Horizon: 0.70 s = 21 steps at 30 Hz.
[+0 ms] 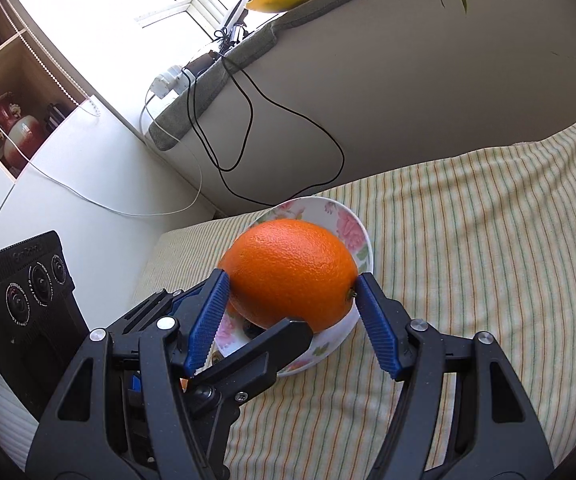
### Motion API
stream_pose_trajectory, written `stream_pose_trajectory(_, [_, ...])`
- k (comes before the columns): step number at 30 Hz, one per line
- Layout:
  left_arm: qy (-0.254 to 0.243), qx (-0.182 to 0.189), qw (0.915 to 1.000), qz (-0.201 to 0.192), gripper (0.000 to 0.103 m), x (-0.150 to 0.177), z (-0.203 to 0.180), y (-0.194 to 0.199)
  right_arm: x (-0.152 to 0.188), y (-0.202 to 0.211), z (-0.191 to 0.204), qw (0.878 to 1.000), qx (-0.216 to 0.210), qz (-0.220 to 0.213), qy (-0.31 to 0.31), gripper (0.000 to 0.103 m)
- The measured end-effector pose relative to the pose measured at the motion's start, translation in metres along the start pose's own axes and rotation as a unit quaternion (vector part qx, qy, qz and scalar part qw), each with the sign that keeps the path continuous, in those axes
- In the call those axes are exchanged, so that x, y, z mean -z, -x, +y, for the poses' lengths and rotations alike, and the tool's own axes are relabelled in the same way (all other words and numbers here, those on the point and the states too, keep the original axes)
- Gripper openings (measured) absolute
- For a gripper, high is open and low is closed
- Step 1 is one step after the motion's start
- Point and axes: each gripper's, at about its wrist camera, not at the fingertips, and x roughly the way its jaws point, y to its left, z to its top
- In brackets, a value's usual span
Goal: Organize fruits
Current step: 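Carry the large orange with the right tool over the plate, then lower the orange into the plate and open the right tool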
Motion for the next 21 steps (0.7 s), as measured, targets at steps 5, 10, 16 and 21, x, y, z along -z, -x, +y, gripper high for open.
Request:
stream_pose_trajectory(5, [0.001,-0.004,0.9999,0.011,0.074,-0.002,0.003,-0.011,-0.006,-0.009,-0.008,1.000,0.003,0.007,0.000,0.068])
stream_pose_trajectory(10, [0.000,-0.013,0.9998,0.018,0.074,-0.004,0.009,-0.017,-0.010,-0.019,-0.012,1.000,-0.002,0.014,-0.002,0.068])
stream_pose_trajectory(16, [-0.005,-0.021,0.9995,0.023,0.074,-0.006,0.013,-0.019,-0.011,-0.026,-0.014,1.000,0.004,0.016,-0.006,0.068])
stream_pose_trajectory(21, [-0.008,-0.027,0.9995,0.014,0.076,-0.010,0.012,-0.011,-0.012,-0.017,-0.011,1.000,0.011,-0.005,-0.003,0.071])
